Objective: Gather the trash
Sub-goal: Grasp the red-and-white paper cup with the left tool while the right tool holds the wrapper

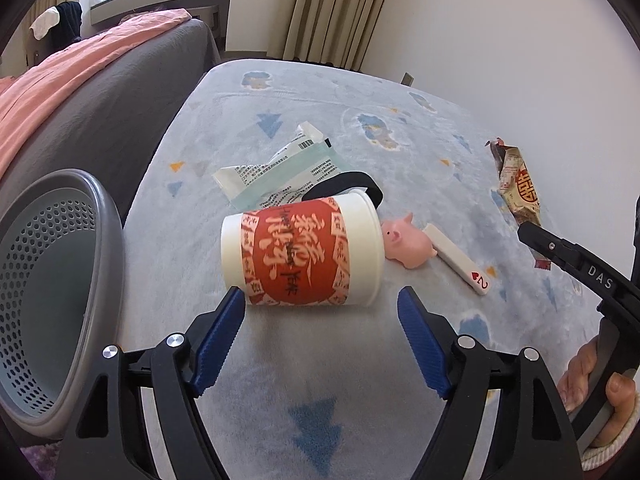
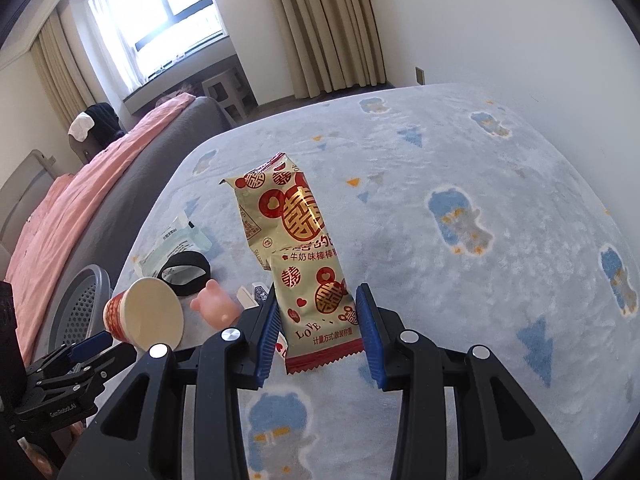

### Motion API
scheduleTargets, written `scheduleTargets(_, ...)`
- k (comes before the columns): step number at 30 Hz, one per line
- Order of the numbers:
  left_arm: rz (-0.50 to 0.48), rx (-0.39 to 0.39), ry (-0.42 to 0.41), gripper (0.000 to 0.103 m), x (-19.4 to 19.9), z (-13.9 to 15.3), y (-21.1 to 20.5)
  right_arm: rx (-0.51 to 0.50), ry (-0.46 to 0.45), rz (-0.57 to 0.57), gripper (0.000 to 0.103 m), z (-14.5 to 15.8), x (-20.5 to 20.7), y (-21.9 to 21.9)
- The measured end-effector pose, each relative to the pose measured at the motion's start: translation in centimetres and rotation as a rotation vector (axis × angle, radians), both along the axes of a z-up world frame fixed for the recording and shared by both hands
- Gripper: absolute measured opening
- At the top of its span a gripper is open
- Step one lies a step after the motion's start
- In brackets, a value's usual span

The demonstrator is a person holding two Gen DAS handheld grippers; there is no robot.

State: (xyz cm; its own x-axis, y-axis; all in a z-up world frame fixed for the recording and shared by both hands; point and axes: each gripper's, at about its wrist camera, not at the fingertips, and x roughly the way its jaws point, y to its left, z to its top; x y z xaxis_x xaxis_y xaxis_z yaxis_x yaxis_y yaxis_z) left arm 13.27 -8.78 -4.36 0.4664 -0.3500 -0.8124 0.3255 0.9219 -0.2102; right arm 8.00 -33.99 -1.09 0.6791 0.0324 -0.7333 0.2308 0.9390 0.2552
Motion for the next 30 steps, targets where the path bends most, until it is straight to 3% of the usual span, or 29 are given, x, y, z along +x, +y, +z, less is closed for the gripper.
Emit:
scheduleTargets(16, 0.005, -0.004, -0.023, 0.079, 2.5, -0.3, -0.3, 0.0, -0.004, 0.02, 0.037, 0.0, 0.1, 0.4)
scheduleTargets(30, -0.064, 0.029, -0.163, 0.083, 2.6, -0.1, 0.4, 0.002, -0.007, 0.029, 0.037, 0.0, 0.1, 0.7)
